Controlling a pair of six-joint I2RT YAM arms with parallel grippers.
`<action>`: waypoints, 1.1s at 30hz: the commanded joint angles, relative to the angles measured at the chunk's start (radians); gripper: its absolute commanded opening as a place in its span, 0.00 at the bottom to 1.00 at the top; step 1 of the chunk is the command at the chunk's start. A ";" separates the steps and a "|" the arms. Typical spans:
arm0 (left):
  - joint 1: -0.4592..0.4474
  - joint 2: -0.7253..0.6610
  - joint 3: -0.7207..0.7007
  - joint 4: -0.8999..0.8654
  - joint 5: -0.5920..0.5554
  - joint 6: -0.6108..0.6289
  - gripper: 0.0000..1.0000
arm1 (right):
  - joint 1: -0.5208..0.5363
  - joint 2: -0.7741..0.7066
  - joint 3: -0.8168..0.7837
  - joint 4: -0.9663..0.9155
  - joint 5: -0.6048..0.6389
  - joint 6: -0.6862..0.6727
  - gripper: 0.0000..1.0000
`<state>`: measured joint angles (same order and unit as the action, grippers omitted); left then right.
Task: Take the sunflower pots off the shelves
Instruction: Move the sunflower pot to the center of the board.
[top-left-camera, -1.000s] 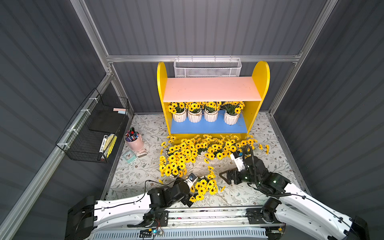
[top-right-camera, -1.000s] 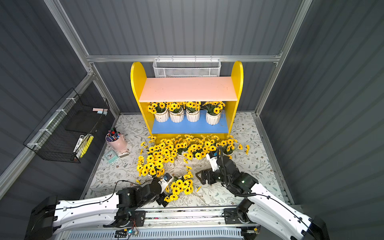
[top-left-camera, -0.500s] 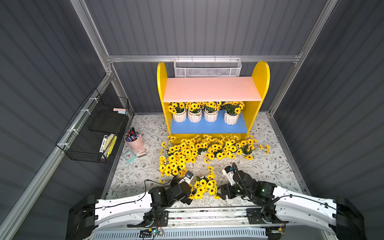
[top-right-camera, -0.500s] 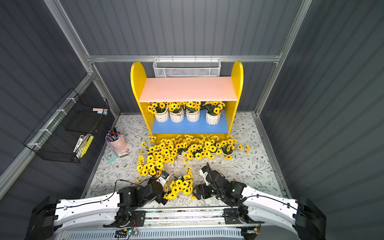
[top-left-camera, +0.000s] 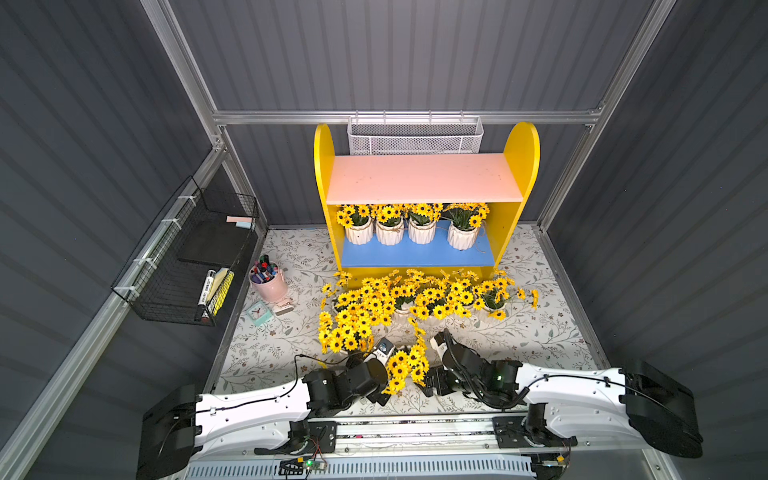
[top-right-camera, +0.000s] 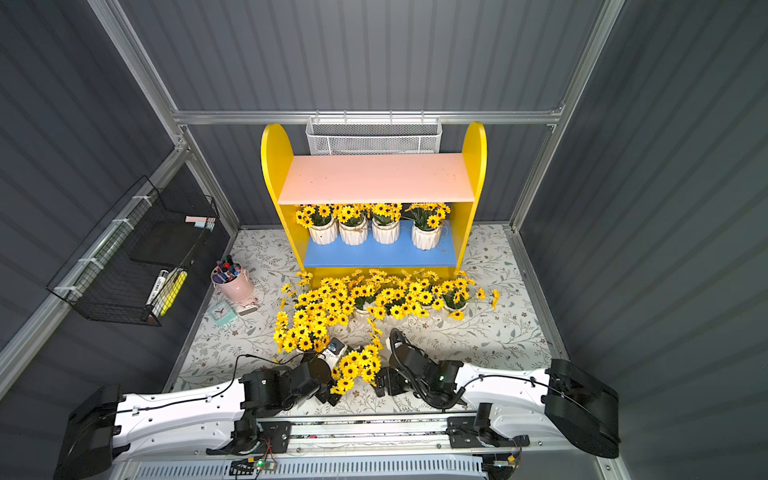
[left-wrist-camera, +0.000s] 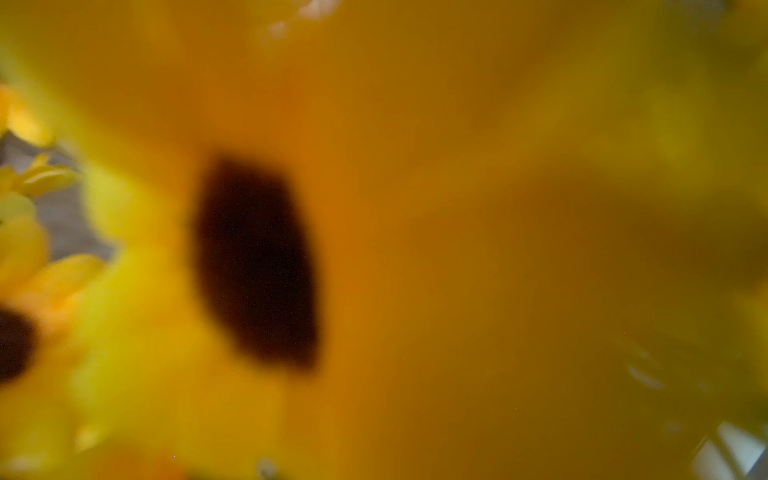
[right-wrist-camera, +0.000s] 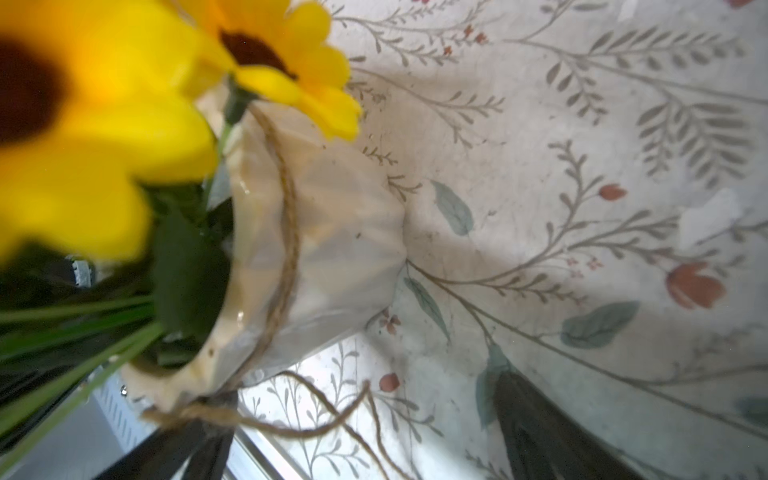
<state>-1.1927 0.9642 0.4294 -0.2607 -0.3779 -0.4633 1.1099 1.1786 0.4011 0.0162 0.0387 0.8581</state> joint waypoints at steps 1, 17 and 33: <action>-0.002 0.013 0.034 0.005 0.019 0.032 0.99 | 0.002 0.017 0.035 0.036 0.130 0.079 0.99; -0.002 -0.079 0.076 -0.140 -0.024 0.011 0.99 | -0.067 0.254 0.202 0.141 0.102 -0.014 0.99; -0.002 -0.199 0.319 -0.400 -0.138 0.074 0.99 | -0.086 0.349 0.259 0.200 0.037 -0.033 0.99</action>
<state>-1.1927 0.7708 0.6914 -0.5858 -0.4717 -0.4179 1.0309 1.5303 0.6456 0.1947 0.0868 0.8238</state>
